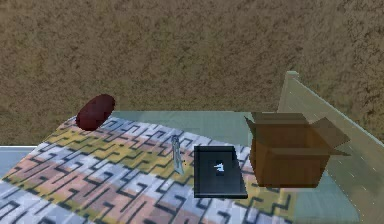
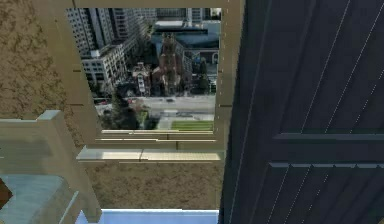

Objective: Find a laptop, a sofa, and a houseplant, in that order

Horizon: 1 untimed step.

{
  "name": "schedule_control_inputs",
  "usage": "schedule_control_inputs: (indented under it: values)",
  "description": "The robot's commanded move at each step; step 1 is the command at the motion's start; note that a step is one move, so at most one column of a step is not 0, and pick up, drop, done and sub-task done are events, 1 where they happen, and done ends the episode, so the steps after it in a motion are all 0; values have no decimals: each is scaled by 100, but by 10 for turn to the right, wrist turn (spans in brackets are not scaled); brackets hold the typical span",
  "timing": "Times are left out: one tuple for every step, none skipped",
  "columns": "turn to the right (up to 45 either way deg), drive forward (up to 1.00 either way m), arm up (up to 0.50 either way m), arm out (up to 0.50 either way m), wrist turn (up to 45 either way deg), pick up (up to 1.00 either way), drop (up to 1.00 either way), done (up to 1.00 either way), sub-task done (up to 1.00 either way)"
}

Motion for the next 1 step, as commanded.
schedule_control_inputs:
  values:
    - [-450,0,0,0,0,0,0,0,0]
